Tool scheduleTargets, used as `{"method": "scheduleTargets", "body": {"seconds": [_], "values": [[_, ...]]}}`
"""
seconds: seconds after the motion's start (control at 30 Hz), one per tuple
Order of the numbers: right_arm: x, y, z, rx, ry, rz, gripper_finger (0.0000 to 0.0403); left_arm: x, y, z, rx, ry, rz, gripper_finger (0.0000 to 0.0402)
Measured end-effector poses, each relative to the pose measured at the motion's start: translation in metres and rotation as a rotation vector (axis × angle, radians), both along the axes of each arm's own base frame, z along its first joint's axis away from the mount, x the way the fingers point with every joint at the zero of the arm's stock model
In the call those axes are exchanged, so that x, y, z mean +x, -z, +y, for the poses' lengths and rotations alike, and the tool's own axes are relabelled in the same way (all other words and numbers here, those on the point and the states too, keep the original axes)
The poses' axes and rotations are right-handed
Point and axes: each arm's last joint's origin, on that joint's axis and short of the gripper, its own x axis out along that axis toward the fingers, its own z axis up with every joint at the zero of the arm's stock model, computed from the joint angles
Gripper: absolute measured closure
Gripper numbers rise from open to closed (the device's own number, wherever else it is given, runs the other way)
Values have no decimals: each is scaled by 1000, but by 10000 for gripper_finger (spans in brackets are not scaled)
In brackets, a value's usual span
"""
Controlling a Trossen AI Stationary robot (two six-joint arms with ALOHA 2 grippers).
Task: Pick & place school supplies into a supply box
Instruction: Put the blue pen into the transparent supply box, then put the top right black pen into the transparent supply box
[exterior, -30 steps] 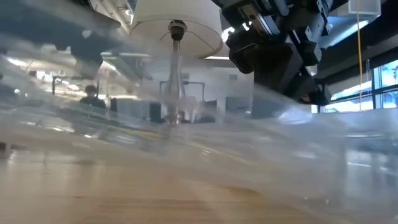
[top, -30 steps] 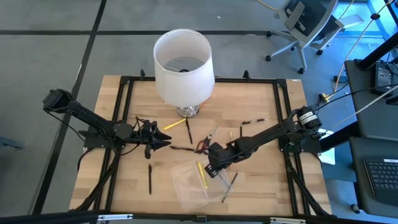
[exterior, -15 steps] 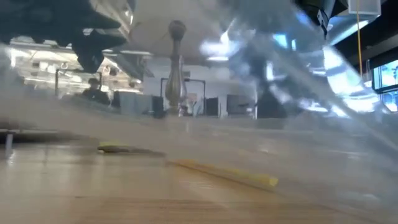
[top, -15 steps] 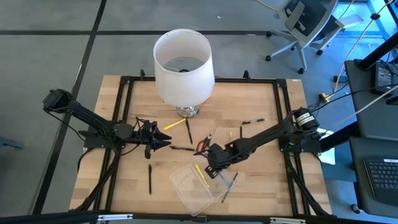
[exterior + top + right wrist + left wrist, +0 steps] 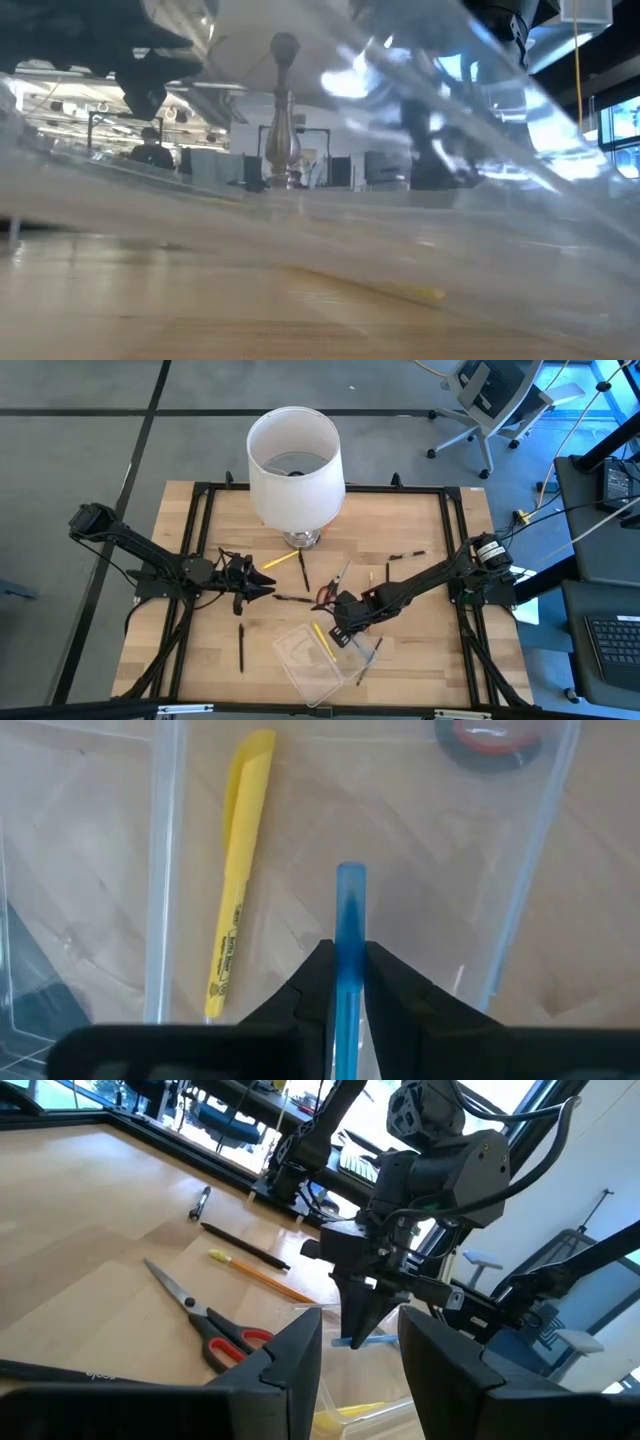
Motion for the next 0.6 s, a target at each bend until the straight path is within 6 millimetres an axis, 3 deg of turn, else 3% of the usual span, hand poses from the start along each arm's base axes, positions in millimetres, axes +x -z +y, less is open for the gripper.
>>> {"method": "scheduleTargets", "body": {"seconds": [0.13, 0.43, 0.6], "values": [[0, 0, 0, -7, -13, -3, 344, 0, 0, 0, 0, 0, 0, 274], [-1, -1, -1, 13, -27, 10, 281, 0, 0, 0, 0, 0, 0, 274], [-8, -20, -9, 45, -43, 23, 277, 0, 0, 0, 0, 0, 1, 274]]}}
